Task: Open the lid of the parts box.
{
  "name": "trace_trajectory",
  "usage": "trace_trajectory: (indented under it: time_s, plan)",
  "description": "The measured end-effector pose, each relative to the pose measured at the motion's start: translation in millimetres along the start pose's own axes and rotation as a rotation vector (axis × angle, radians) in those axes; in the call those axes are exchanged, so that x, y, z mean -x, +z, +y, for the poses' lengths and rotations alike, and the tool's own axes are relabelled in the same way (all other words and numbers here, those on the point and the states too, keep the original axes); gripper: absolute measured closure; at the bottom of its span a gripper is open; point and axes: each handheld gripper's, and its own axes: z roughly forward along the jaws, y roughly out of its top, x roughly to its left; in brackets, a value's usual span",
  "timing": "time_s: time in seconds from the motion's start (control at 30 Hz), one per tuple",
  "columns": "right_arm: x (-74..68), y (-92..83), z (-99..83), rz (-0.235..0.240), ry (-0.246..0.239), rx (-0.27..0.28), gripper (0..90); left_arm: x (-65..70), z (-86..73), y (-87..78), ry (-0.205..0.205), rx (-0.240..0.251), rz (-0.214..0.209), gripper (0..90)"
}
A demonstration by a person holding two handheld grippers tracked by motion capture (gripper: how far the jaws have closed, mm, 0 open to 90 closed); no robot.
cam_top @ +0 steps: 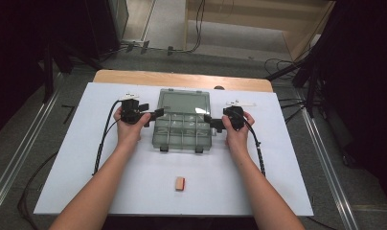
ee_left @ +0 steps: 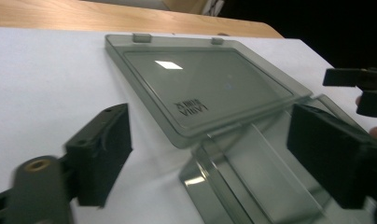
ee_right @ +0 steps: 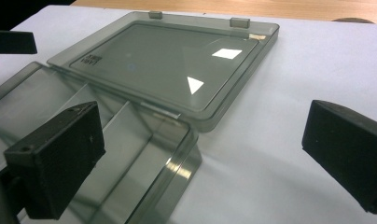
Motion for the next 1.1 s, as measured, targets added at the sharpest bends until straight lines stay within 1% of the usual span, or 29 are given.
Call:
trace_trajectory:
  time_s: [0.03, 0.07, 0.1, 0.17, 0.33, 0.37, 0.4, 0.43, 0.5, 0.53, 0.6, 0.63, 0.7, 0.73, 0.77, 0.83, 0.9, 1.1]
  plan:
    - [-0.4, -2.0, -1.5, 0.014, -0.001, 0.003, 0.0, 2.5, -1.7, -1.8, 0.017, 0.000, 0.005, 11.6]
    - [-1.4, -3.9, -2.8, 0.015, 0.002, 0.003, 0.0, 4.5, -3.3, -3.5, 0.026, 0.000, 0.006, 8.4]
    - [-2.5, -6.0, -4.2, 0.014, 0.002, 0.005, 0.0, 5.9, -4.8, -5.1, 0.034, 0.000, 0.001, 7.1]
    - [-3.9, -10.2, -7.0, 0.022, -0.003, 0.011, 0.0, 8.7, -7.8, -8.8, 0.047, 0.007, 0.006, 7.1]
    - [-8.0, -21.7, -16.0, 0.032, -0.012, 0.029, 0.0, 12.1, -13.8, -19.3, 0.058, 0.019, 0.014, 7.0]
    - [-8.4, -23.2, -17.3, 0.035, -0.015, 0.031, 0.0, 13.0, -15.1, -21.5, 0.061, 0.026, 0.008, 7.0]
    - [-9.2, -25.3, -18.8, 0.034, -0.015, 0.030, 0.0, 14.2, -16.8, -24.2, 0.068, 0.026, -0.011, 4.9]
    - [-10.4, -27.4, -20.8, 0.033, -0.023, 0.032, 0.0, 15.2, -17.8, -26.1, 0.072, 0.029, -0.016, 0.0]
    - [-12.7, -30.2, -23.5, 0.028, -0.033, 0.035, 0.0, 18.7, -20.7, -29.7, 0.081, 0.033, -0.024, 0.0]
    - [-13.9, -32.1, -25.0, 0.025, -0.042, 0.034, 0.0, 20.3, -22.2, -31.4, 0.090, 0.032, -0.022, 0.0]
    - [-16.7, -35.4, -27.8, 0.031, -0.050, 0.039, 0.0, 23.1, -25.6, -34.9, 0.105, 0.027, -0.022, 0.0]
    - [-18.3, -37.2, -29.2, 0.033, -0.053, 0.042, 0.0, 24.2, -27.3, -36.5, 0.109, 0.027, -0.027, 0.0]
    - [-20.7, -40.9, -31.5, 0.039, -0.061, 0.044, 0.0, 26.5, -31.0, -40.4, 0.116, 0.029, -0.025, 0.0]
    - [-21.8, -42.5, -32.6, 0.045, -0.059, 0.043, 0.0, 27.2, -33.5, -43.3, 0.119, 0.030, -0.030, 0.0]
    - [-23.3, -44.1, -34.1, 0.044, -0.056, 0.039, 0.0, 28.0, -35.1, -44.9, 0.118, 0.031, -0.030, 0.0]
    - [-25.1, -47.5, -37.2, 0.050, -0.056, 0.043, 0.0, 30.1, -39.8, -49.0, 0.129, 0.029, -0.025, 0.0]
    - [-26.6, -51.2, -40.6, 0.057, -0.053, 0.043, 0.0, 32.3, -44.8, -52.9, 0.134, 0.024, -0.032, 0.0]
    - [-34.0, -61.8, -49.7, 0.065, -0.084, 0.052, 0.0, 41.0, -54.6, -65.9, 0.158, 0.008, -0.047, 0.0]
